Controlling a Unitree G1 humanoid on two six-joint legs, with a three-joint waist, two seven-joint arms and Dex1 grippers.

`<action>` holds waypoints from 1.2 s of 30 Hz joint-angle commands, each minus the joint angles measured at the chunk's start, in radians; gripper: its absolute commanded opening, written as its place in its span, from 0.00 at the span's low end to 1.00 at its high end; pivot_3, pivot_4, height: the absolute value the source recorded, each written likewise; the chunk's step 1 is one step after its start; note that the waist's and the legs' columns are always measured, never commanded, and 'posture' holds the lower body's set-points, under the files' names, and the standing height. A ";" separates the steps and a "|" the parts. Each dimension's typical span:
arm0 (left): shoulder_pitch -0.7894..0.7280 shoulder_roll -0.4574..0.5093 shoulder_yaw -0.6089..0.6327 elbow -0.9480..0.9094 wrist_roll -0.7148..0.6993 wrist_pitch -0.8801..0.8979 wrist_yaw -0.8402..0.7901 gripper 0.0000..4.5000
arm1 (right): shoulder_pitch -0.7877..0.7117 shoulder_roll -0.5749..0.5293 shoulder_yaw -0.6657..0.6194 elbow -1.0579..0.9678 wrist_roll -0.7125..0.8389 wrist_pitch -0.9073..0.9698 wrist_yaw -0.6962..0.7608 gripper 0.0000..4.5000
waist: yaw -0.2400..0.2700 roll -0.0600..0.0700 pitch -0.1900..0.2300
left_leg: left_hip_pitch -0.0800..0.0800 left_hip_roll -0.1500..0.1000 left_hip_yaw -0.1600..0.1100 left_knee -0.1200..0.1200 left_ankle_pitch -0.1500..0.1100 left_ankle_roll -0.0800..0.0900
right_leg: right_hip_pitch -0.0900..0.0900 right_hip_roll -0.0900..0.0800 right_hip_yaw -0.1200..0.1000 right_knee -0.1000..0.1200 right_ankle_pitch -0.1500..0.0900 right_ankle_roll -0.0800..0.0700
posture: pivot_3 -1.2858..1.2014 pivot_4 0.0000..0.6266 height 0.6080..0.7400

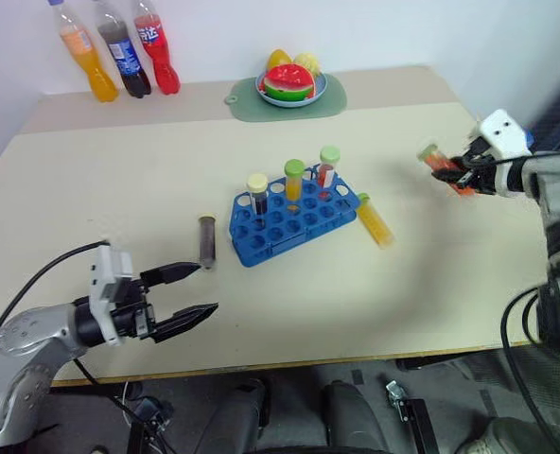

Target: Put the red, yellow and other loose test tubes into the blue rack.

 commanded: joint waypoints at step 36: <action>-0.116 -0.033 -0.043 0.066 0.026 -0.029 -0.007 0.95 | 0.243 0.611 -0.027 0.034 0.148 -0.552 -0.417 0.18 | 0.007 -0.004 -0.004 | 0.016 -0.001 -0.001 -0.001 0.000 0.000 | 0.007 0.004 0.002 0.006 0.001 -0.002 | 0.52 0.24 1.00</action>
